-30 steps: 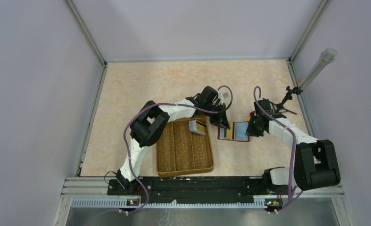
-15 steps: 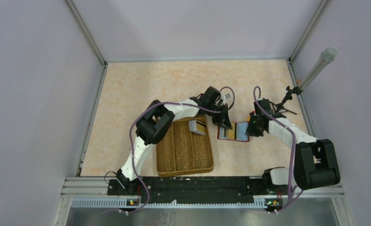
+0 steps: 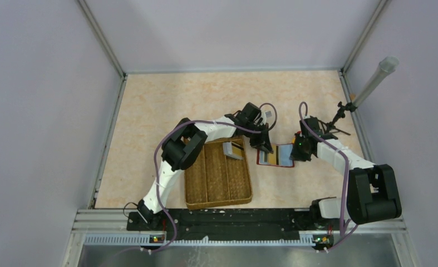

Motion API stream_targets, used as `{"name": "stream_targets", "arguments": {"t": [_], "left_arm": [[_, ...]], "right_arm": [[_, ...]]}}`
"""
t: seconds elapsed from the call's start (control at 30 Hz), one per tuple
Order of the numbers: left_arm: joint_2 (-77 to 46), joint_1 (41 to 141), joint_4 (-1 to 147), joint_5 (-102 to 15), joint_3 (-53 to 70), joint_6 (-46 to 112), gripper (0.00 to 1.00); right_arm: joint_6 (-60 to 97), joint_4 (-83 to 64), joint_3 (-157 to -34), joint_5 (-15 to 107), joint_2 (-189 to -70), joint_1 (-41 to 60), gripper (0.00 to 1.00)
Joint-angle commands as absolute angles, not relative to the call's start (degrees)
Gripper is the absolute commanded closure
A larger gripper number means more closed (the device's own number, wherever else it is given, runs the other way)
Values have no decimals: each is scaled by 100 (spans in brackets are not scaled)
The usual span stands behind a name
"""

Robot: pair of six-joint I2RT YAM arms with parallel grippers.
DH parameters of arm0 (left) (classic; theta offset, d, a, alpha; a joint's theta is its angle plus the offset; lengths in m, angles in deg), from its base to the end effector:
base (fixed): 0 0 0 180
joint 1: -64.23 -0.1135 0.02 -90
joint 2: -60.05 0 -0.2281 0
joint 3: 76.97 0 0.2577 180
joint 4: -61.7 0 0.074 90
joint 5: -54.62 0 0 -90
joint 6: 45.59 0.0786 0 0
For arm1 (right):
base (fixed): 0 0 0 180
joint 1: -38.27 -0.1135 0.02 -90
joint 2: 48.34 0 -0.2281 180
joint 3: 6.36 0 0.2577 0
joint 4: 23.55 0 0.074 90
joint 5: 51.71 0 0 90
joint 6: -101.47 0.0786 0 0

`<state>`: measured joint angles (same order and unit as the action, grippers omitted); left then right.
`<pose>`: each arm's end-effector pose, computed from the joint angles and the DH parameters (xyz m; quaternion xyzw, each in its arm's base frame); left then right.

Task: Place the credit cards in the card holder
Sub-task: Insert the credit card into the card holder.

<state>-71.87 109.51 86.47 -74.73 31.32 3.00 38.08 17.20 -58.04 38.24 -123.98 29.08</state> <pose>0.3150 -0.3889 0.0791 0.1492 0.8757 -0.4584 0.0271 0.2607 0.0421 0.0918 0.1479 0.9645 0.0669 0.2084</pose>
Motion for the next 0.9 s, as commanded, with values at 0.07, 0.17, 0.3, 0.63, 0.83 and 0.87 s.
{"name": "stream_targets", "arguments": {"t": [0.07, 0.17, 0.3, 0.63, 0.83, 0.87], "left_arm": [[-7220, 10906, 8706, -7098, 3328, 538, 100], [-7223, 10897, 8677, -7043, 3330, 545, 100], [-7265, 10905, 8545, -7055, 3286, 453, 100], [-7299, 11010, 8322, -7232, 3124, 282, 100], [-7335, 11038, 8295, -7235, 3055, 201, 100], [-7332, 11043, 8279, -7252, 3027, 183, 100]], "right_arm": [[3737, 1614, -5755, 3948, -12397, 2949, 99], [3741, 1614, -5745, 3965, -12395, 2952, 100], [3733, 1602, -5736, 3982, -12393, 2956, 100], [3776, 1534, -5727, 4088, -12401, 2949, 100], [3799, 1513, -5709, 4143, -12360, 2954, 100], [3807, 1507, -5702, 4150, -12351, 2956, 100]]}}
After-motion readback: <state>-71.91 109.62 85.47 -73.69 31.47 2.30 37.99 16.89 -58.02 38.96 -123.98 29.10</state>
